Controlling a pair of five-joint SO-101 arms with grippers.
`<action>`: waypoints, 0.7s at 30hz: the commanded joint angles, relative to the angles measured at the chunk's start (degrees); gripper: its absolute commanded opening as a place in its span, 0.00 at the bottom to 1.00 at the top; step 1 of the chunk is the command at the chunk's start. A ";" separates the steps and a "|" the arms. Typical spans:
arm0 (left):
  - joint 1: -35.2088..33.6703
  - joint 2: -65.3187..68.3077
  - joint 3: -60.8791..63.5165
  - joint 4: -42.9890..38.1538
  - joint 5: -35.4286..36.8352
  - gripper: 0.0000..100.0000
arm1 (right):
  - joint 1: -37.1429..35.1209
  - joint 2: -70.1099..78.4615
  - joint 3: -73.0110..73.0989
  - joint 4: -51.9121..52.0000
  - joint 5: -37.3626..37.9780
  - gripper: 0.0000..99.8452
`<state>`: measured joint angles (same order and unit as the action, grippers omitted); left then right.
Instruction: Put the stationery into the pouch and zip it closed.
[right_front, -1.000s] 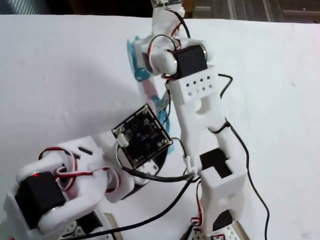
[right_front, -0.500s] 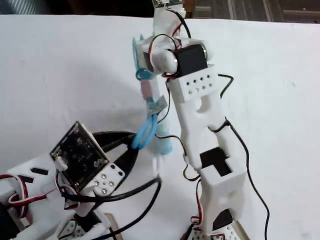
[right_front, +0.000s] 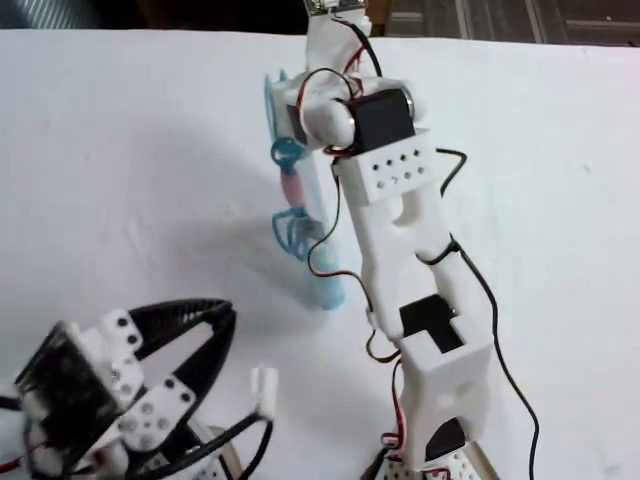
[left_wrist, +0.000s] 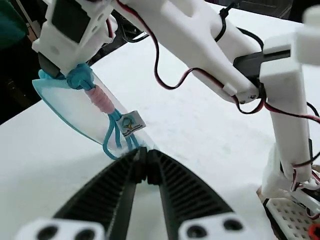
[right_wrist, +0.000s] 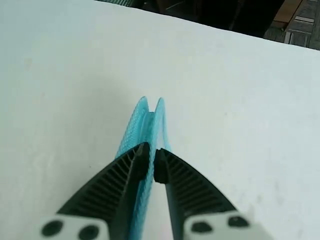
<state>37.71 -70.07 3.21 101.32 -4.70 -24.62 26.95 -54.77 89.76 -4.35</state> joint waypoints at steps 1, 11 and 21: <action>-0.26 -1.49 -1.63 0.70 -0.35 0.02 | 0.92 2.15 0.70 2.33 0.35 0.02; -10.46 -1.85 11.56 -11.78 2.29 0.12 | -0.66 1.80 0.26 4.79 0.26 0.02; -20.04 -1.85 39.60 -41.58 22.24 0.26 | -0.75 1.80 0.26 3.12 0.26 0.02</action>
<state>18.64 -71.56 38.11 67.38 13.93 -25.67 26.95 -54.95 91.78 -4.35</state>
